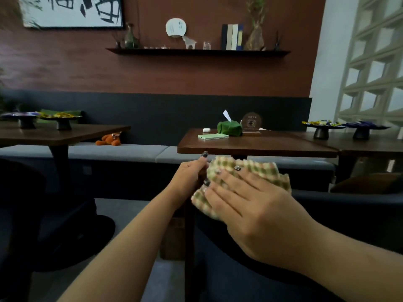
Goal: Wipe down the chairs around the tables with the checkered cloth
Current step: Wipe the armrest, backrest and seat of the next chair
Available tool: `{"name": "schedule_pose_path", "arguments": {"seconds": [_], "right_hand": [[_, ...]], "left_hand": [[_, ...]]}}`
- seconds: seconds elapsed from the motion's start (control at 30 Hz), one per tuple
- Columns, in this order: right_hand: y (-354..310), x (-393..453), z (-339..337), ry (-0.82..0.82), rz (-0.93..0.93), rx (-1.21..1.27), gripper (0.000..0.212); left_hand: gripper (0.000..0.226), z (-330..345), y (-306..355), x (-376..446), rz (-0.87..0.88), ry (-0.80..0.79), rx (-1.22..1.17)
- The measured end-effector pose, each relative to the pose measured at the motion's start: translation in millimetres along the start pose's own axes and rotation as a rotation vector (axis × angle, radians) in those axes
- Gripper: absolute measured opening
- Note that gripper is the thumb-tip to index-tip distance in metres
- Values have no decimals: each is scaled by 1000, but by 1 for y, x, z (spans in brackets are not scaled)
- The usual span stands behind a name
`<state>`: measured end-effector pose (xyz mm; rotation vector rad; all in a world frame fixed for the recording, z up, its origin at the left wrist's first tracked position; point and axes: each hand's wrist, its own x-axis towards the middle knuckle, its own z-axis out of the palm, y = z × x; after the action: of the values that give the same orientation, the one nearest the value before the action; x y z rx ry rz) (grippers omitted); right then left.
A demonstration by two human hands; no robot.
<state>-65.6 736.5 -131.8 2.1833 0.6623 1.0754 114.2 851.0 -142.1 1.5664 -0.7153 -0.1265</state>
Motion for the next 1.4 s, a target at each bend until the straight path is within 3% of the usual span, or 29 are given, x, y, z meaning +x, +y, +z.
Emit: {"name": "schedule_pose_path", "arguments": {"seconds": [0.1,0.2,0.27,0.33,0.5,0.63,0.73,0.93,1.1,1.17,1.23,1.33,1.4], "right_hand": [[-4,-4,10,-75,-208,-119,37],[-8,-2,21,-248,-415,-322,35],[-12,-1,27,-356,-461,-440,38],[-17,3,29,-332,-396,-474,37],[-15,31,30,-88,-129,-339,38],[-31,35,49,-157,-50,-494,37],[-49,26,67,-269,-127,-547,41],[-68,3,90,-352,-462,-668,49],[-81,-8,91,-675,-734,-613,43],[-81,-8,83,-767,-732,-580,36],[-71,-5,72,-598,-530,-515,28],[-40,9,48,-136,-102,-341,26],[-18,14,31,52,17,-325,30]], "left_hand": [[55,-1,-8,3,30,-67,-68],[59,2,-16,5,43,-64,-208],[59,3,-20,6,50,-87,-288],[60,2,-21,7,44,-118,-329],[59,-4,-20,7,-16,-176,-485],[63,-7,-22,10,0,-208,-473],[65,-9,-21,9,18,-308,-492],[62,-11,-26,13,61,-311,-456],[60,-7,-26,10,49,-277,-438],[58,-3,-25,8,38,-232,-446],[57,4,-24,4,47,-178,-457],[57,12,-22,1,52,-107,-496],[52,14,-22,2,38,-100,-521]]}}
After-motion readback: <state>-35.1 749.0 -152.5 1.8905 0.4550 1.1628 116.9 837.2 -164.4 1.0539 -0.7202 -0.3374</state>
